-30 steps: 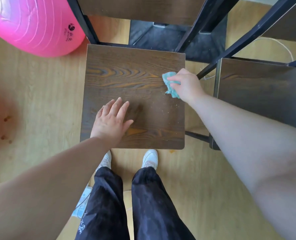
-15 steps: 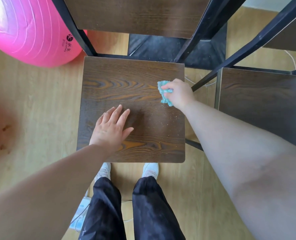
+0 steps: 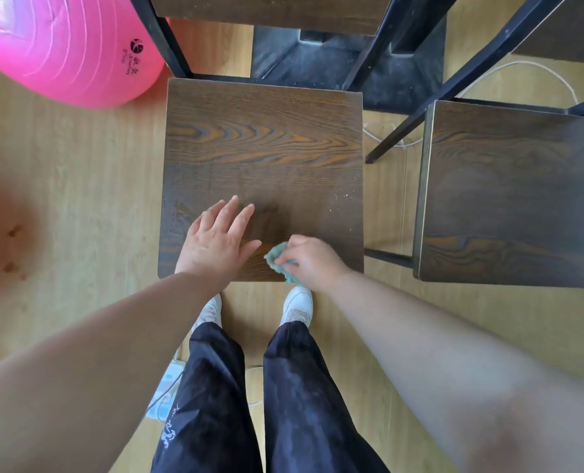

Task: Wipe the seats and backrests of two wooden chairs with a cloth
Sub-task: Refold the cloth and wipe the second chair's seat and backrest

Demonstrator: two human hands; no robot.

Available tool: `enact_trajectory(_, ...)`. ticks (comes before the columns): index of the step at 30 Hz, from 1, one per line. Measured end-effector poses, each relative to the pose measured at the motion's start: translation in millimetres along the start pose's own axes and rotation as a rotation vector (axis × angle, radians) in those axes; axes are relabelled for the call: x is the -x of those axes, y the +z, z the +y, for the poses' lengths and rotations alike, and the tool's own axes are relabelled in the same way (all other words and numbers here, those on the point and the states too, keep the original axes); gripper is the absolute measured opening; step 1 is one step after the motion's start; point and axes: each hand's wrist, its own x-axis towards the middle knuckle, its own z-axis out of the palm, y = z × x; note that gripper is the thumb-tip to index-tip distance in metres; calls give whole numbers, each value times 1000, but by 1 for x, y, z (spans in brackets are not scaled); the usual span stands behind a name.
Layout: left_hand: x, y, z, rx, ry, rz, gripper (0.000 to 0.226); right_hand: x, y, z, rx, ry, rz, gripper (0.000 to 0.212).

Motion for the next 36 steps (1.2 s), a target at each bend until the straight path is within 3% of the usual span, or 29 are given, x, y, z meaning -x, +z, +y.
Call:
enact_trajectory(9,27,8,2,-6,23,-23,66,26,15,-3,-66,-1,-116,21)
enact_trajectory(20,-12,0,21,-3,42,3,67,-25,-156,62,-128,199,323,25)
enact_trajectory(26,-40,3,29,-30,57,3,68,-68,-197,74,-6,199,327,26)
enact_trajectory(36,-88,-15,52,-44,114,49,71,-82,-180,80,132,169,309,20)
